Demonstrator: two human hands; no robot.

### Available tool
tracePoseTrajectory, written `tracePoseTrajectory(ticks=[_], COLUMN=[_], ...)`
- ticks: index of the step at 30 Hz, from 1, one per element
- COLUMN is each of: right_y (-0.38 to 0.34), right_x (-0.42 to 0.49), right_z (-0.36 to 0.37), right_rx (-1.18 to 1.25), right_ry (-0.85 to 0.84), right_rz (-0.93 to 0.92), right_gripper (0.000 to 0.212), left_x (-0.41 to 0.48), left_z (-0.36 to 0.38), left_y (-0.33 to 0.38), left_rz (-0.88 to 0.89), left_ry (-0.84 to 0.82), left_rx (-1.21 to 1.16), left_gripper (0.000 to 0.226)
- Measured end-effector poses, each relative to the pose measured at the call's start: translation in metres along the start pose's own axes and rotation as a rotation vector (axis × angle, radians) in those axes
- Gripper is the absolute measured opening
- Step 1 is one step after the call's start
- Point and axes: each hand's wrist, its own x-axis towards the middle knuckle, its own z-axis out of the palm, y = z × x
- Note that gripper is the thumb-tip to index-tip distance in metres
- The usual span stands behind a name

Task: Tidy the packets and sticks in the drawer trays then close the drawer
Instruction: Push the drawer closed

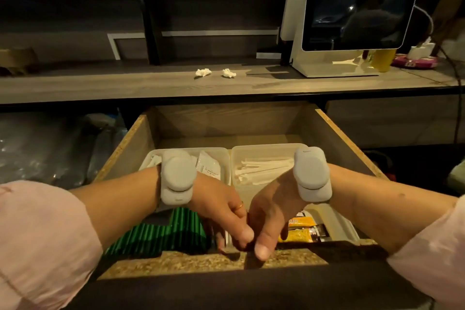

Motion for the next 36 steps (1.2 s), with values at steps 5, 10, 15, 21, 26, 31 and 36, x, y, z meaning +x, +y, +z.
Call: tracePoseTrajectory(ticks=[5, 10, 15, 21, 26, 31, 36], right_y=[-0.007, -0.016, -0.018, -0.013, -0.001, 0.018, 0.048], right_x=[0.002, -0.004, -0.006, -0.007, 0.004, 0.018, 0.033], right_z=[0.016, 0.022, 0.019, -0.002, -0.033, -0.074, -0.109], right_rx=[-0.153, -0.156, -0.176, -0.181, -0.225, -0.261, -0.368], right_ry=[0.033, 0.101, 0.174, 0.363, 0.509, 0.633, 1.072], right_rz=[0.041, 0.081, 0.126, 0.166, 0.172, 0.174, 0.24], right_gripper=[0.019, 0.02, 0.028, 0.043, 0.041, 0.044, 0.09], left_x=[-0.012, -0.017, -0.018, -0.017, -0.006, 0.017, 0.044], left_z=[0.023, 0.037, 0.033, 0.017, -0.009, -0.049, -0.091], left_y=[0.005, 0.004, 0.01, 0.003, -0.008, -0.03, -0.063], left_rz=[-0.013, -0.058, -0.065, -0.115, -0.124, -0.114, -0.236], left_ry=[0.034, 0.216, 0.297, 0.424, 0.54, 0.726, 1.113], left_rx=[0.099, 0.197, 0.224, 0.216, 0.189, 0.166, 0.211], left_gripper=[0.024, 0.043, 0.053, 0.054, 0.052, 0.048, 0.089])
